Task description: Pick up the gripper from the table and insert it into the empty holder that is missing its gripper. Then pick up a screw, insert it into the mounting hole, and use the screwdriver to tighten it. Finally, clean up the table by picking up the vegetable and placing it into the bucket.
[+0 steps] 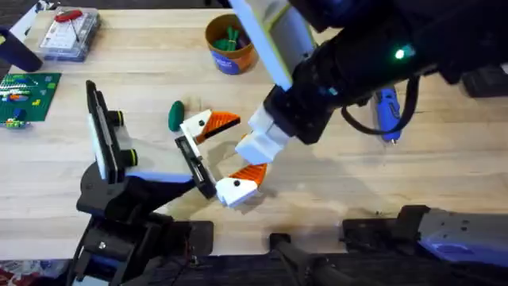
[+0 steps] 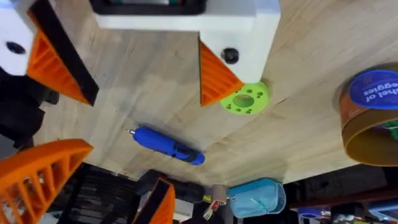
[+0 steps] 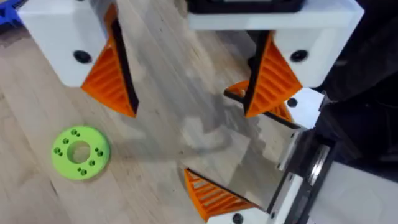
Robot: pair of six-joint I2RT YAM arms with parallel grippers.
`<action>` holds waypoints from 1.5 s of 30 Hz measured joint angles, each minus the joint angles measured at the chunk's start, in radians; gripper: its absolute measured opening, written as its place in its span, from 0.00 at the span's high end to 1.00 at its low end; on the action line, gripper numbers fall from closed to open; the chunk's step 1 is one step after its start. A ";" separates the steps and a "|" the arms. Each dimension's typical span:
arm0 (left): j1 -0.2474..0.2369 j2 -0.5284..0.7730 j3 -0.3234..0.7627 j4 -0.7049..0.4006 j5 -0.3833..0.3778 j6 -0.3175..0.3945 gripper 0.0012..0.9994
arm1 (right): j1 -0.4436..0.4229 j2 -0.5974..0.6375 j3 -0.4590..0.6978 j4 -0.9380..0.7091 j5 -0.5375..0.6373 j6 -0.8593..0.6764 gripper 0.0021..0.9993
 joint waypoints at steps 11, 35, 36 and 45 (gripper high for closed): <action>0.000 0.000 0.000 0.000 0.000 0.000 0.01 | -0.074 0.000 -0.001 -0.012 -0.074 -0.083 0.00; 0.000 0.000 0.000 0.000 0.000 0.008 0.99 | -0.197 0.000 -0.002 -0.051 -0.075 -0.048 0.00; 0.000 0.000 0.000 0.000 0.000 0.008 0.99 | -0.225 0.001 -0.003 -0.060 -0.073 -0.042 0.00; 0.000 0.000 0.000 0.000 0.000 0.011 0.99 | -0.441 0.000 -0.004 -0.139 0.024 0.019 0.00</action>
